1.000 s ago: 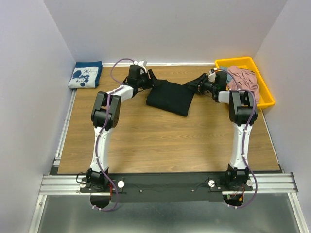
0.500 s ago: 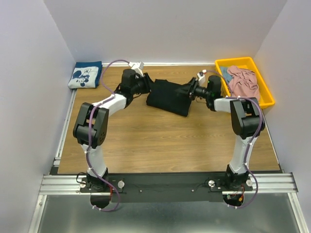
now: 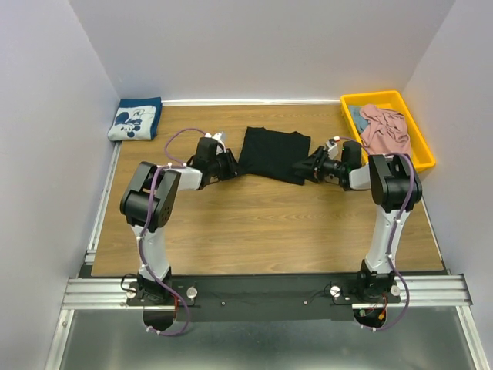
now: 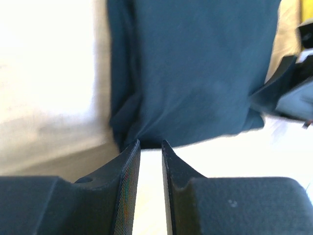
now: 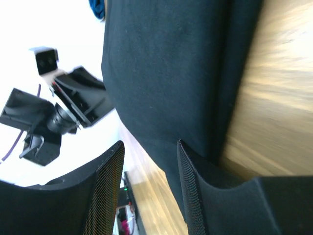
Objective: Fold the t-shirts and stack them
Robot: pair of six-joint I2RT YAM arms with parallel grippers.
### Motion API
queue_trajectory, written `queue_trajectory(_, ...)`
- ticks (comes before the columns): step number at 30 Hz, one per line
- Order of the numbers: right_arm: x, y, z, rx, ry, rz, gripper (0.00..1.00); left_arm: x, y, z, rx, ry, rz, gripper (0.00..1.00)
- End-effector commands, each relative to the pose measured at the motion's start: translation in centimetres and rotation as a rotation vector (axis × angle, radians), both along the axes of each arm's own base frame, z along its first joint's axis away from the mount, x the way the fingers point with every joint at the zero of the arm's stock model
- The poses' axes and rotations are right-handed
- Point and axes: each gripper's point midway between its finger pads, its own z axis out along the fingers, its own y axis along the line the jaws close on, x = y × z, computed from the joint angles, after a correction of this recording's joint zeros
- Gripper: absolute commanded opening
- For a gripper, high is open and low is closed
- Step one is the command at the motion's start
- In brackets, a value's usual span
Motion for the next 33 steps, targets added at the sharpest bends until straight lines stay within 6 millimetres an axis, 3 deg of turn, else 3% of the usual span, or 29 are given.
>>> queue_trajectory(1,0.9,-1.5,-0.1,-0.106,-0.018,-0.006,0.55,-1.8,0.1,2.2,-0.029,-0.018,0.007,0.32)
queue_trajectory(4,2.0,-0.5,4.1,-0.098,-0.092,0.019,0.56,-2.9,0.5,4.5,-0.037,-0.072,0.017,0.37)
queue_trajectory(5,1.8,-0.1,4.8,-0.087,-0.097,0.027,0.56,-3.1,0.9,3.9,-0.026,-0.058,0.026,0.39)
queue_trajectory(6,2.4,0.6,7.1,-0.062,-0.125,0.031,0.56,-3.0,1.3,5.7,-0.021,-0.107,0.044,0.43)
queue_trajectory(8,2.9,1.8,9.3,-0.035,-0.161,0.042,0.6,-3.6,2.2,6.1,0.007,-0.122,0.068,0.48)
queue_trajectory(10,3.2,4.4,12.1,0.021,-0.193,0.075,0.63,-3.5,3.4,7.9,0.057,-0.183,0.104,0.52)
queue_trajectory(13,3.0,9.3,14.3,0.094,-0.212,0.128,0.64,-3.8,5.7,9.1,0.164,-0.228,0.152,0.6)
queue_trajectory(14,3.2,10.2,14.4,0.099,-0.216,0.128,0.65,-3.9,6.3,10.6,0.18,-0.269,0.169,0.61)
queue_trajectory(16,4.3,11.6,14.1,0.092,-0.211,0.084,0.66,-3.8,8.0,11.5,0.259,-0.315,0.213,0.65)
queue_trajectory(18,4.5,13.3,11.5,0.098,-0.155,0.06,0.67,-4.0,10.0,12.9,0.326,-0.352,0.279,0.75)
queue_trajectory(19,4.7,13.7,10.5,0.105,-0.138,0.045,0.67,-4.1,10.6,13.3,0.352,-0.366,0.296,0.75)
queue_trajectory(20,4.8,14.2,7.7,0.097,-0.088,0.025,0.67,-4.6,11.5,13.9,0.382,-0.388,0.314,0.75)
queue_trajectory(22,5.1,14.3,5.8,0.11,-0.054,-0.003,0.67,-4.9,13.2,14.4,0.433,-0.41,0.374,0.76)
queue_trajectory(23,5.2,14.0,3.1,0.087,-0.008,-0.035,0.67,-5.4,13.9,14.3,0.462,-0.419,0.385,0.76)
queue_trajectory(27,4.9,13.4,-2.1,0.037,0.071,-0.074,0.67,-6.1,16.1,12.5,0.538,-0.407,0.457,0.76)
queue_trajectory(31,4.5,13.1,-2.9,0.033,0.095,-0.073,0.67,-5.9,15.8,12.2,0.529,-0.4,0.454,0.76)
queue_trajectory(33,4.6,13.4,-0.7,0.051,0.054,-0.05,0.67,-5.6,15.8,12.3,0.535,-0.406,0.458,0.76)
